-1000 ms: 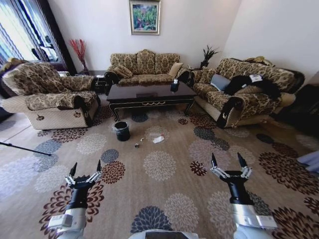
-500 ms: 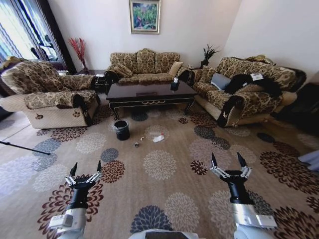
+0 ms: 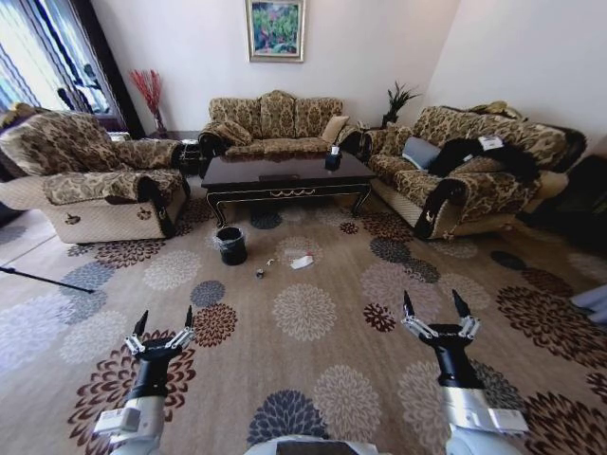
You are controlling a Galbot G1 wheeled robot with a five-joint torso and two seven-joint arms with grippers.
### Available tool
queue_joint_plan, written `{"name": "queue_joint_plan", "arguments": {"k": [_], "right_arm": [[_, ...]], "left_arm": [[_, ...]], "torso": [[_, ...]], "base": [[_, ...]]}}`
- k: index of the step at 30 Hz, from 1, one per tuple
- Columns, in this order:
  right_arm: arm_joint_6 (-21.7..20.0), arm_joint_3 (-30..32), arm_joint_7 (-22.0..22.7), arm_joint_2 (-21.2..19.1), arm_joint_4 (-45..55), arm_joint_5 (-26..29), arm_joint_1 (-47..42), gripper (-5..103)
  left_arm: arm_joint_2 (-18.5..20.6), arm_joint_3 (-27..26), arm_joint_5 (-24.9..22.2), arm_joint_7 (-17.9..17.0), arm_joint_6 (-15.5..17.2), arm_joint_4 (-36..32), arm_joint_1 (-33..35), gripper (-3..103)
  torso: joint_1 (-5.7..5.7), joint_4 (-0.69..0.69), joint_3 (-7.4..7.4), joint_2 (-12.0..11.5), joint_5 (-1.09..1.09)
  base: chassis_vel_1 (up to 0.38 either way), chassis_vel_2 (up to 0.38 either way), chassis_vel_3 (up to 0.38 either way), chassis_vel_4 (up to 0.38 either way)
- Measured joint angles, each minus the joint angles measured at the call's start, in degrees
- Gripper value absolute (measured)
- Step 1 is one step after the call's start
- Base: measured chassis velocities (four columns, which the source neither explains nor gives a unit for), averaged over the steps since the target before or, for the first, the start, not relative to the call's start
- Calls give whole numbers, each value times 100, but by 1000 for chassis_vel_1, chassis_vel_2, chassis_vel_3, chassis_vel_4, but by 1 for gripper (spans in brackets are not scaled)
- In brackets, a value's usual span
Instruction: Move to the front of the table and pick up the trash from the floor, then place it into the trash bin.
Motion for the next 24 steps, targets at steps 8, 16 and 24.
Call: {"name": "queue_joint_plan", "arguments": {"k": [8,16,24], "right_arm": [[0,-1,2,8,-15,0,7,100],[10,-23,6,24,-43,-4,12,100],[-273,-72,126,-9,172,223,-99,100]], "left_arm": [[-8,-1,5,0,-13,25,0,100],[-14,12,23,0,-26,28,10,100],[-2,24,40,12,-5,-54,-15,100]], "torso": [[-86,0,-115,-201,0],[-188,0,-252,-440,0],[-273,0,-363,-637,-1]], "base": [[0,0,0,0],[0,0,0,0],[0,0,0,0]]}}
